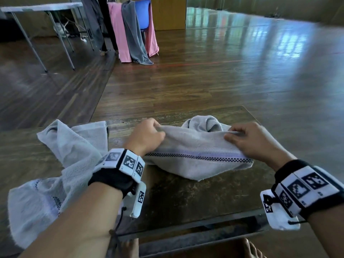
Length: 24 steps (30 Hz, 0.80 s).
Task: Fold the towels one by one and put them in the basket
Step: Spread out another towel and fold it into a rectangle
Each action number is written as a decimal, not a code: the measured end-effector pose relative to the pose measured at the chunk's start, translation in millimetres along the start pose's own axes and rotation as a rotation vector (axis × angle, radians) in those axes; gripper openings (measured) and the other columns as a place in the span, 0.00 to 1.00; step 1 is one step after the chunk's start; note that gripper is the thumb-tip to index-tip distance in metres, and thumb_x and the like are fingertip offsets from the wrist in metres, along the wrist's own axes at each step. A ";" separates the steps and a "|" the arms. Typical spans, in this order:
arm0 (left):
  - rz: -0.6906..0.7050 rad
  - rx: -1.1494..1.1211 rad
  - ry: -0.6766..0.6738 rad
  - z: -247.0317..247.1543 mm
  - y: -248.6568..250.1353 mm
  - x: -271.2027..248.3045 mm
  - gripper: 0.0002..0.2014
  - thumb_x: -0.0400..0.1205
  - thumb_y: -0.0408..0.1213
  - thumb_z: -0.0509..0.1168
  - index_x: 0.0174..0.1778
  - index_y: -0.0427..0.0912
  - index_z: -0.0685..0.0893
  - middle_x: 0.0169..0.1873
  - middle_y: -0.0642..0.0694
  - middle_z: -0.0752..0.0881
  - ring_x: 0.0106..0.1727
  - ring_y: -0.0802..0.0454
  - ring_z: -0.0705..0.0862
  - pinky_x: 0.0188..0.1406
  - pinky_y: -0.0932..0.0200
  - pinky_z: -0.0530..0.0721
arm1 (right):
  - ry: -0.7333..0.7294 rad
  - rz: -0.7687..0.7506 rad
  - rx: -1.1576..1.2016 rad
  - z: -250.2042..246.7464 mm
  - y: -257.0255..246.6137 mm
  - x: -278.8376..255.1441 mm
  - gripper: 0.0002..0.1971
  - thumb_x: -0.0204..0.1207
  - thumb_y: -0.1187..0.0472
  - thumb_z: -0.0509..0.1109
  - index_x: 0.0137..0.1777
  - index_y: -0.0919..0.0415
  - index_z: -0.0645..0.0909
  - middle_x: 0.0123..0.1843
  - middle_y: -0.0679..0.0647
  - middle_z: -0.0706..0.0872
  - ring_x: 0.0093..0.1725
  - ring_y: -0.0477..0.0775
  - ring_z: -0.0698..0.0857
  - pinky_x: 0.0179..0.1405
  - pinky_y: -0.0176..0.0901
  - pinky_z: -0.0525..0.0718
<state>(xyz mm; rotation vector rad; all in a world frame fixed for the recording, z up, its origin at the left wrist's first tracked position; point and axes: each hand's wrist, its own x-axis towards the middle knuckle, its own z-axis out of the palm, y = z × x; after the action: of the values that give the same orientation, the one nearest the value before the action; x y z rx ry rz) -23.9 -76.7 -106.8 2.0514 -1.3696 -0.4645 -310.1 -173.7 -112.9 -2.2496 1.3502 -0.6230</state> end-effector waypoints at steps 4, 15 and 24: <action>0.123 0.168 -0.101 19.4 -2.3 -4.6 0.02 0.81 0.38 0.67 0.43 0.47 0.82 0.46 0.50 0.83 0.45 0.52 0.83 0.40 0.61 0.75 | -0.088 0.004 -0.101 26.0 7.3 4.6 0.08 0.80 0.54 0.73 0.40 0.53 0.87 0.44 0.53 0.85 0.49 0.56 0.84 0.48 0.49 0.80; 0.258 0.174 -0.258 39.7 -0.1 -2.7 0.06 0.75 0.44 0.77 0.41 0.50 0.87 0.67 0.45 0.78 0.68 0.48 0.79 0.61 0.59 0.77 | -0.094 -0.131 0.099 48.8 -20.7 8.7 0.05 0.78 0.52 0.75 0.43 0.50 0.89 0.48 0.42 0.88 0.50 0.42 0.84 0.49 0.38 0.79; 0.271 0.000 -0.482 35.2 9.8 -17.2 0.04 0.68 0.36 0.79 0.35 0.44 0.90 0.33 0.53 0.90 0.35 0.63 0.84 0.40 0.60 0.84 | -0.383 -0.123 -0.066 51.6 -39.8 2.0 0.09 0.81 0.58 0.71 0.43 0.61 0.89 0.41 0.53 0.90 0.42 0.51 0.87 0.37 0.36 0.80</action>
<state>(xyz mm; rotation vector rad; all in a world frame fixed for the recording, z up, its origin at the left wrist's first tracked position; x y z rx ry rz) -58.5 -74.2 -127.3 1.7792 -1.8928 -0.8741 -251.5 -151.4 -130.9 -2.3650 1.0622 -0.1706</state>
